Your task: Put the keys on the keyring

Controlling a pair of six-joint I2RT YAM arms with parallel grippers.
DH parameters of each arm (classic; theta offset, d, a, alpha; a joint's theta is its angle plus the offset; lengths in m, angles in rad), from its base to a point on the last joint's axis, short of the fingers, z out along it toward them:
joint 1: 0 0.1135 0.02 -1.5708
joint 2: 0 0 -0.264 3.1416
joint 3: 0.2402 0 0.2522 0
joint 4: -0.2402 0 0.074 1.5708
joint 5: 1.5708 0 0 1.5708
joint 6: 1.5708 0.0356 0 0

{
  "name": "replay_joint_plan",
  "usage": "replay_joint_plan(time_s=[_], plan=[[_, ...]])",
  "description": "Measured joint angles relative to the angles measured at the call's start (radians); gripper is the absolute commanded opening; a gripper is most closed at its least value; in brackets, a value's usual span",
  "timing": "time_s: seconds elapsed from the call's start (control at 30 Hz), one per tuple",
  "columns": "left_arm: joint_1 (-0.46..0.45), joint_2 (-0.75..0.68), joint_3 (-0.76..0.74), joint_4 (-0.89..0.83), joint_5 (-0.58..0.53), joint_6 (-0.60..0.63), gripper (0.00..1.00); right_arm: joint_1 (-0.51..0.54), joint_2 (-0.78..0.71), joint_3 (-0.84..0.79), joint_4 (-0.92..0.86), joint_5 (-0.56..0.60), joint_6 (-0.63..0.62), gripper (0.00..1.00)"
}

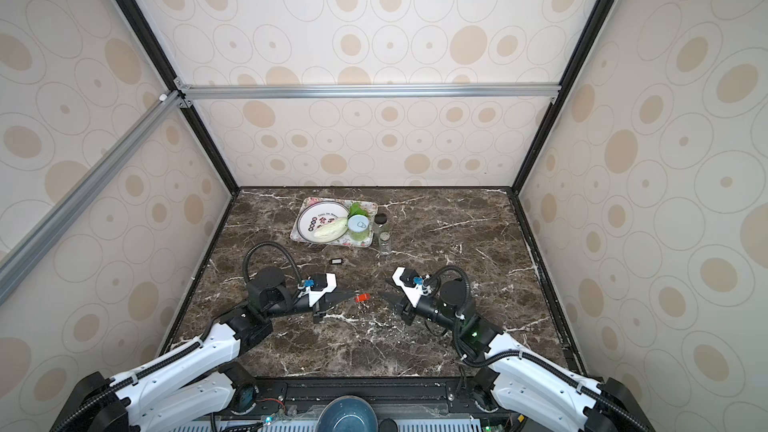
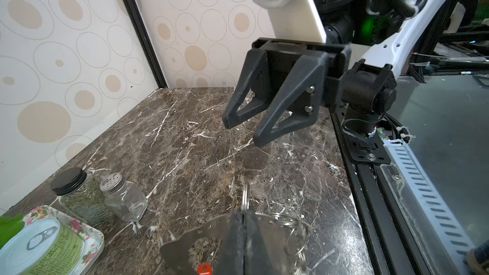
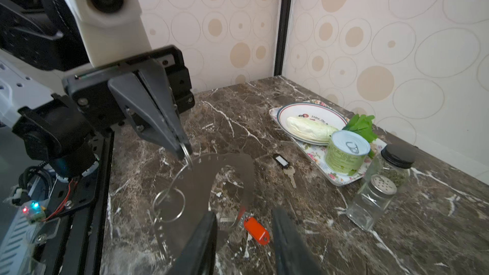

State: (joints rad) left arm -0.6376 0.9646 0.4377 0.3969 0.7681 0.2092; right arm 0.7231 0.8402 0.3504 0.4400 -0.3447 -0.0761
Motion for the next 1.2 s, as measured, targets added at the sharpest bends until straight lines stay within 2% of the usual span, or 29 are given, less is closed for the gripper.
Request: replay_joint_plan(time_s=[0.33,0.4,0.47,0.77,0.9,1.2], plan=[[-0.054,0.043,0.054,-0.084,-0.060,0.043,0.00,-0.006,0.080,0.071,-0.076,-0.166,-0.019,0.36],[-0.064,0.054,0.062,-0.097,-0.073,0.051,0.00,-0.006,0.089,0.079,-0.077,-0.185,-0.019,0.33],[-0.072,0.061,0.064,-0.102,-0.083,0.059,0.00,-0.006,0.098,0.084,-0.078,-0.199,-0.021,0.28],[-0.096,0.072,0.080,-0.135,-0.103,0.077,0.00,-0.006,0.136,0.099,-0.095,-0.222,-0.024,0.23],[-0.102,0.073,0.081,-0.149,-0.105,0.081,0.00,-0.006,0.140,0.102,-0.101,-0.231,-0.027,0.17],[-0.109,0.074,0.090,-0.153,-0.109,0.085,0.00,-0.006,0.159,0.113,-0.104,-0.256,-0.026,0.17]])
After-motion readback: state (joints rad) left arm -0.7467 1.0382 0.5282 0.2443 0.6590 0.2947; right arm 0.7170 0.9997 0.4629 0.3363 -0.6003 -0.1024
